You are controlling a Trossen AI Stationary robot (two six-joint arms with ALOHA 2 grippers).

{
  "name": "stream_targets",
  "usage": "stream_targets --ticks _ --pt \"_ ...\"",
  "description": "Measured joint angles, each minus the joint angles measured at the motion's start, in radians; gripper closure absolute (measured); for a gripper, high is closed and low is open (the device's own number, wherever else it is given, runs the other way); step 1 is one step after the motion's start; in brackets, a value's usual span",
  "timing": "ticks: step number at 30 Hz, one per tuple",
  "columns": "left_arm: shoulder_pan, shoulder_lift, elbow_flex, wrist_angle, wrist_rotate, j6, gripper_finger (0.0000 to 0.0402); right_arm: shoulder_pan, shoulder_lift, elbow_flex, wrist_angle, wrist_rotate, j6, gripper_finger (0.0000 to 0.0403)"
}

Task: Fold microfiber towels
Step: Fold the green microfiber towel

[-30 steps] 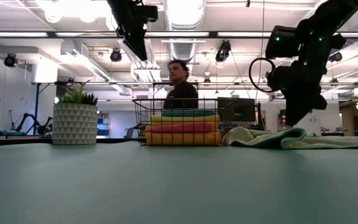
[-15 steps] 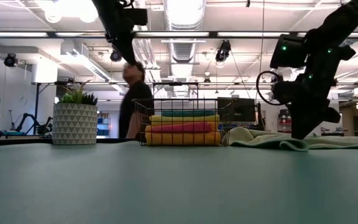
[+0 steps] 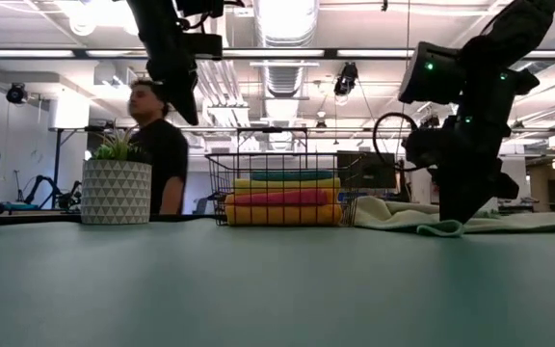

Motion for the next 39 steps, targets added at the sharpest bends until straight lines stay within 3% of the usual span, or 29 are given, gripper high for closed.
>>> stream_targets --ticks 8,15,31,39 --pt "-0.018 -0.002 -0.025 0.000 0.000 -0.010 0.0265 0.143 0.109 0.081 0.014 0.004 0.115 0.0371" --pt "-0.042 -0.002 -0.027 0.008 0.002 -0.025 0.0265 0.248 0.271 0.250 0.015 0.003 0.143 0.0371" --pt "-0.220 -0.047 -0.057 -0.012 0.007 -0.049 0.0265 0.308 0.681 0.768 0.022 -0.041 -0.058 0.0372" --pt "-0.250 -0.074 -0.057 -0.013 0.006 -0.077 0.0265 0.323 0.755 0.963 -0.005 -0.102 -0.190 0.0372"
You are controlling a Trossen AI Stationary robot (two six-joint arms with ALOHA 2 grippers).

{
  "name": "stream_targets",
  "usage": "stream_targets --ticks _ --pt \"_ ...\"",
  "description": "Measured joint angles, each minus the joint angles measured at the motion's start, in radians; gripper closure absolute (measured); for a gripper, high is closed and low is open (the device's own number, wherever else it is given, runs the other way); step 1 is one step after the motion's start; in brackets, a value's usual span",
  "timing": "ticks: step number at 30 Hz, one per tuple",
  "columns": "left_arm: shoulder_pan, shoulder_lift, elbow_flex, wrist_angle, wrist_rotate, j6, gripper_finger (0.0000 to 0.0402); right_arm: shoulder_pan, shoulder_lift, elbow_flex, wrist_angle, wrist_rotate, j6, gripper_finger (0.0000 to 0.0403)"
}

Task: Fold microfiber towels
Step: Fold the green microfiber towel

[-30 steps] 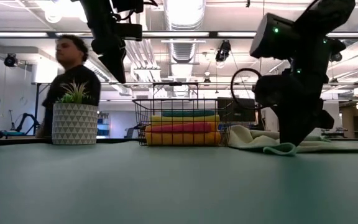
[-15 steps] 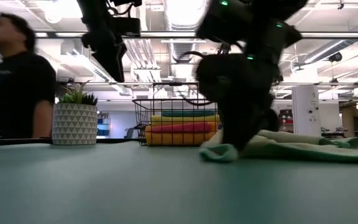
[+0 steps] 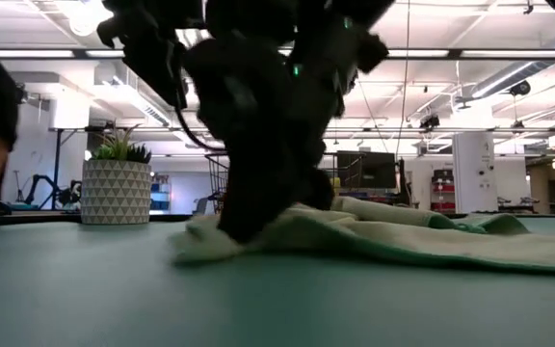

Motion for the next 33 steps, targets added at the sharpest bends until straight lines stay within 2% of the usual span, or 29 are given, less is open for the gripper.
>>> stream_targets --ticks 5,8,14,18,22,27,33 --pt "0.000 -0.007 -0.001 0.002 -0.002 0.000 0.0265 0.025 -0.079 0.014 -0.015 0.005 -0.038 0.0372" --pt "-0.001 -0.007 -0.001 0.017 -0.003 -0.011 0.0265 0.045 -0.133 0.002 -0.081 0.019 -0.058 0.0372" --pt "-0.028 -0.002 -0.001 0.023 0.000 -0.101 0.0265 0.121 -0.262 -0.012 -0.289 0.162 -0.085 0.0372" --pt "-0.081 0.002 -0.009 0.086 0.007 -0.129 0.0265 0.190 -0.324 -0.041 -0.385 0.228 -0.080 0.0372" --pt "-0.146 0.002 -0.018 0.166 0.011 -0.131 0.0265 0.266 -0.393 -0.133 -0.392 0.294 -0.026 0.0372" --pt "-0.202 0.012 -0.018 0.238 0.012 -0.137 0.0265 0.344 -0.450 -0.268 -0.346 0.297 0.105 0.0372" --pt "-0.246 0.035 -0.019 0.259 0.011 -0.332 0.0265 0.426 -0.483 -0.367 -0.252 0.298 0.129 0.0371"
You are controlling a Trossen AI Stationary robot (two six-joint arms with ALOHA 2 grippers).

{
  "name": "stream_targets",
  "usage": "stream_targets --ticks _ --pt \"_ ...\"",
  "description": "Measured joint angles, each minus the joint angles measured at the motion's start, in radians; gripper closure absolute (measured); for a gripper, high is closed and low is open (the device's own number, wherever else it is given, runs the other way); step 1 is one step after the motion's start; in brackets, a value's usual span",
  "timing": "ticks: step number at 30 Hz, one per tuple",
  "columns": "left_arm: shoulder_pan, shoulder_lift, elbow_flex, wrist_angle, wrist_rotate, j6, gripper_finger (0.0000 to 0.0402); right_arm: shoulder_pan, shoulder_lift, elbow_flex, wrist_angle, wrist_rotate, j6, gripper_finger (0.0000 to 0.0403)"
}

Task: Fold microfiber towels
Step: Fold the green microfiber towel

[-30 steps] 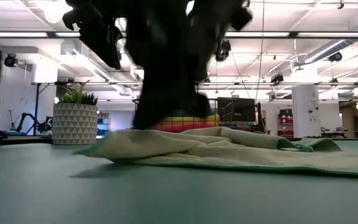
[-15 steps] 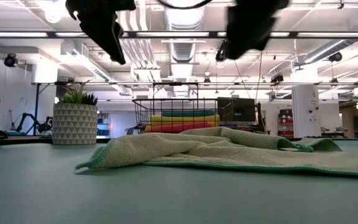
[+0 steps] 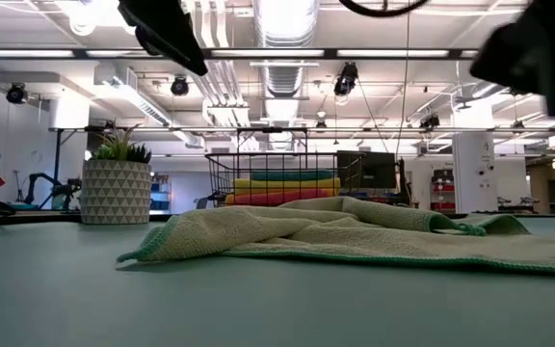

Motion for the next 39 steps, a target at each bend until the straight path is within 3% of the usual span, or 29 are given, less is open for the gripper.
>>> stream_targets --ticks 8,15,25,30,39 --pt "-0.051 0.057 0.000 0.029 0.000 -0.068 0.0265 0.048 0.009 -0.086 0.083 -0.004 0.020 0.0366" --pt "-0.086 0.109 0.000 0.036 -0.001 -0.165 0.0265 0.046 0.014 -0.108 0.082 -0.009 -0.017 0.0334" --pt "-0.113 0.125 0.000 0.045 -0.001 -0.167 0.0265 0.046 0.024 -0.142 0.167 0.009 -0.194 0.0246" --pt "-0.113 0.125 0.000 0.044 -0.002 -0.167 0.0265 0.044 0.035 -0.172 0.218 0.054 -0.202 0.0211" --pt "-0.113 0.125 0.000 0.043 -0.002 -0.164 0.0265 0.033 0.064 -0.187 0.243 0.050 -0.202 0.0204"
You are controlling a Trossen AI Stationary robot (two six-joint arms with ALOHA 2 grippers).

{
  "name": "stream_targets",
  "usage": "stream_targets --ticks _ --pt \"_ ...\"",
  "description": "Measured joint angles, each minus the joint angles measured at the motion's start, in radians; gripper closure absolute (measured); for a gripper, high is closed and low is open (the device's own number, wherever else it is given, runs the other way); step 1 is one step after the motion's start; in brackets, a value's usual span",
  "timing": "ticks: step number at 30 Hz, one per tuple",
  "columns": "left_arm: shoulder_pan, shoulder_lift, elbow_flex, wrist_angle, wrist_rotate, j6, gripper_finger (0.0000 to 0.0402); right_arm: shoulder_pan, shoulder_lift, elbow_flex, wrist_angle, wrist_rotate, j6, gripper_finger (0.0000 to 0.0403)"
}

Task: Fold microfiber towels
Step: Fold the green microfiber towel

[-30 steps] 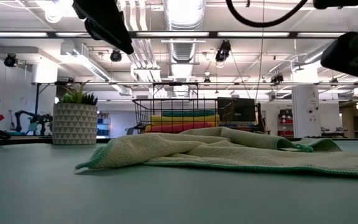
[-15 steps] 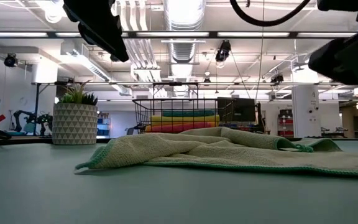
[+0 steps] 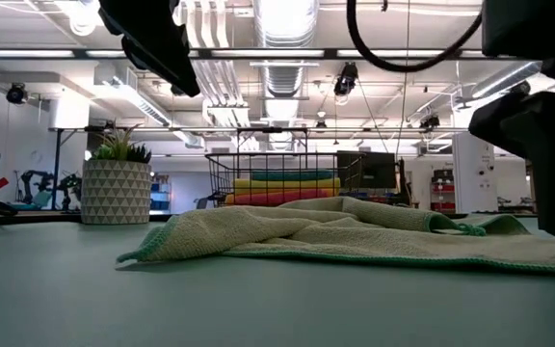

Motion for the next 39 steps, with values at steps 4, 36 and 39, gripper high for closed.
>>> stream_targets --ticks 4,36,39 --pt "0.000 0.000 0.000 0.000 0.000 0.000 0.0265 0.000 0.038 0.001 0.024 -0.010 0.000 0.0204" --pt "-0.002 0.000 0.001 0.112 0.000 0.014 0.0265 -0.057 0.043 0.210 -0.258 -0.093 0.090 0.0394" --pt "-0.003 0.008 0.001 0.145 -0.001 0.052 0.0265 -0.076 0.042 0.276 -0.350 -0.077 0.095 0.0394"
